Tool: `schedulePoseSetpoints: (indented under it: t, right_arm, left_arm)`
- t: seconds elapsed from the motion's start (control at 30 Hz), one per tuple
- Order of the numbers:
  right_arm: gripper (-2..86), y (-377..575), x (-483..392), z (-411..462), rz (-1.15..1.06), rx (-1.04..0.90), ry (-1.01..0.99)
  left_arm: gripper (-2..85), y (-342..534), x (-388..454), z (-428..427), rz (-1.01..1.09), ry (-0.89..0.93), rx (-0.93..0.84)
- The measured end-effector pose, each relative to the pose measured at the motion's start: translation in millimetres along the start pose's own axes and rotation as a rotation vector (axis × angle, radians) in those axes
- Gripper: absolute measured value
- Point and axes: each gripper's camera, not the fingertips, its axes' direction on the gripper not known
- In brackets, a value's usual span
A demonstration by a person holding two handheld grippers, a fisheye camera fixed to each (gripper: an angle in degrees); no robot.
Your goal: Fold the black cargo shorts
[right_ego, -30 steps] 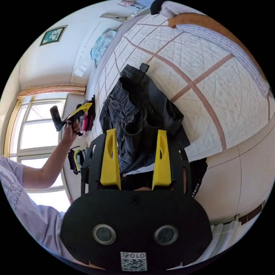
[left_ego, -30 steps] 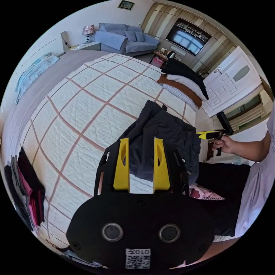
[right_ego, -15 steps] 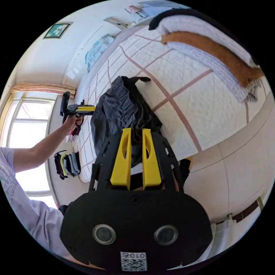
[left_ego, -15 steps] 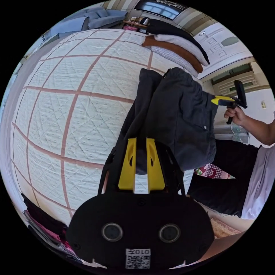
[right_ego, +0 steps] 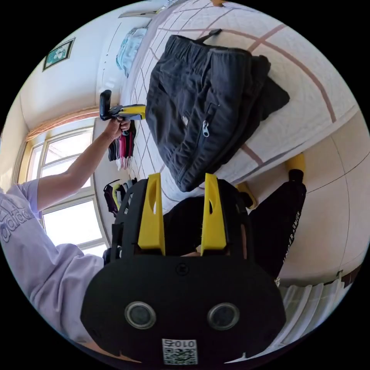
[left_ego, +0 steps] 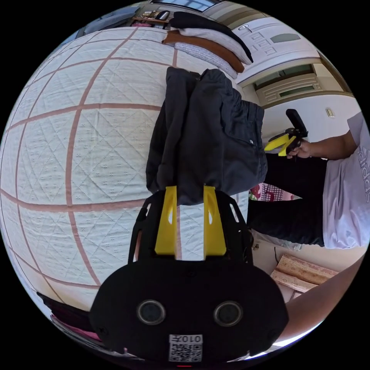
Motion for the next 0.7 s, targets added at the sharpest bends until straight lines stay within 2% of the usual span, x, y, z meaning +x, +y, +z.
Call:
schedulePoseSetpoints:
  t: [0.07, 0.17, 0.3, 0.43, 0.53, 0.63, 0.7]
  right_arm:
    - [6.8, -10.5, 0.3, 25.0, 0.024, -0.011, 0.009]
    - [5.9, -18.5, 15.3, 31.6, 0.173, -0.044, 0.009]
    - [4.7, -4.5, 10.1, 10.3, 0.058, -0.013, 0.04]
    - [5.6, -4.8, 22.0, 10.3, 0.079, -0.011, 0.004]
    - [8.1, 8.0, 31.5, 0.8, 0.11, 0.008, -0.024]
    - [10.7, 16.8, 48.6, -0.2, 0.175, 0.002, -0.081]
    - [12.1, 13.3, 54.0, 6.5, 0.185, -0.027, -0.11]
  left_arm:
    - [5.7, -1.6, -1.8, -0.7, 0.013, 0.009, -0.016]
    - [3.0, -3.0, -4.8, -15.4, 0.049, 0.015, -0.053]
    - [1.7, 2.8, -20.5, -50.7, 0.092, 0.1, -0.023]
    - [2.5, 9.2, -30.7, -46.9, -0.004, 0.035, -0.041]
    - [5.0, 39.5, -34.3, -75.1, -0.167, 0.0, 0.125]
    - [7.8, 102.8, -39.2, -100.9, -0.476, 0.024, 0.359]
    - [9.3, 150.6, -40.5, -85.0, -0.703, 0.267, 0.555]
